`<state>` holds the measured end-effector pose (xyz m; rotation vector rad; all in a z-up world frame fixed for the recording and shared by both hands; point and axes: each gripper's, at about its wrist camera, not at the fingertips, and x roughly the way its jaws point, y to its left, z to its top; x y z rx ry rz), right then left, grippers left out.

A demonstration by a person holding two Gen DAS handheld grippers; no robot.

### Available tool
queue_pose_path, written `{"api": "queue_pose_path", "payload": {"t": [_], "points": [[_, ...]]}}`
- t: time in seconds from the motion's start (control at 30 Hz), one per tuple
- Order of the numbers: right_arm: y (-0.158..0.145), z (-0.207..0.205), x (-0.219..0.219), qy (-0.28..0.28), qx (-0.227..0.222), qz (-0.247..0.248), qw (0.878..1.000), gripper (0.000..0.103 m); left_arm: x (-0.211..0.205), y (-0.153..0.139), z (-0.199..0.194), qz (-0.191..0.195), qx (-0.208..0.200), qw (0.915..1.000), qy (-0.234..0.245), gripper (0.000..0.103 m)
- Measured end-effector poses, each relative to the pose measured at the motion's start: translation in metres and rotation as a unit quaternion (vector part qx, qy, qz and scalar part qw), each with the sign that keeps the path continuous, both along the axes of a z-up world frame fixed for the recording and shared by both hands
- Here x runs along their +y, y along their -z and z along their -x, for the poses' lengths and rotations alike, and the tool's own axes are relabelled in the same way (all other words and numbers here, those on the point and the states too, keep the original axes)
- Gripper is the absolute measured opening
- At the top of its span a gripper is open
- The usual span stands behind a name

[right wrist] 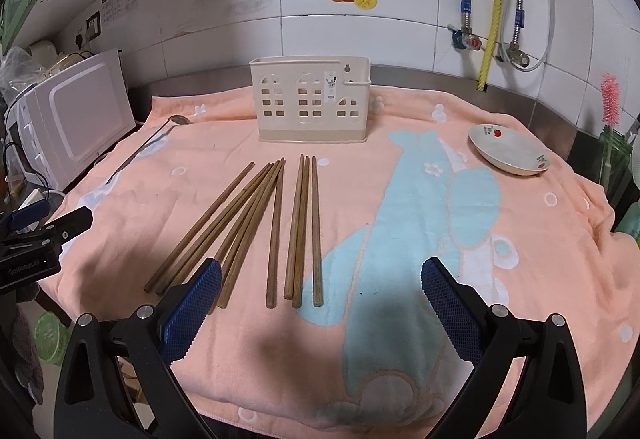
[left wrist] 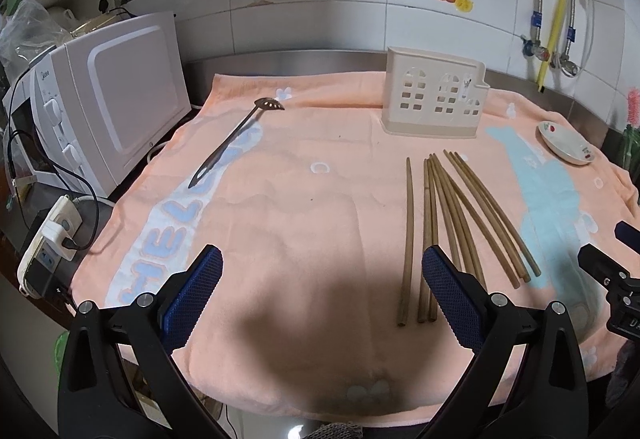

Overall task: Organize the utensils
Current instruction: 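Close the left gripper on one chopstick while the right gripper closes on another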

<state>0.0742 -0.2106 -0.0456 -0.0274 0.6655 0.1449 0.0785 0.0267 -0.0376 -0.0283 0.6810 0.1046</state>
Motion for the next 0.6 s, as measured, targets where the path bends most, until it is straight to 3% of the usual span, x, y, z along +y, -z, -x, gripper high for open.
{"api": "queue_pose_path", "payload": {"t": [0.6], "points": [[0.023, -0.017, -0.001, 0.0, 0.035, 0.0, 0.999, 0.096, -0.008, 0.025, -0.025, -0.001, 0.051, 0.9983, 0.027, 0.098]]}}
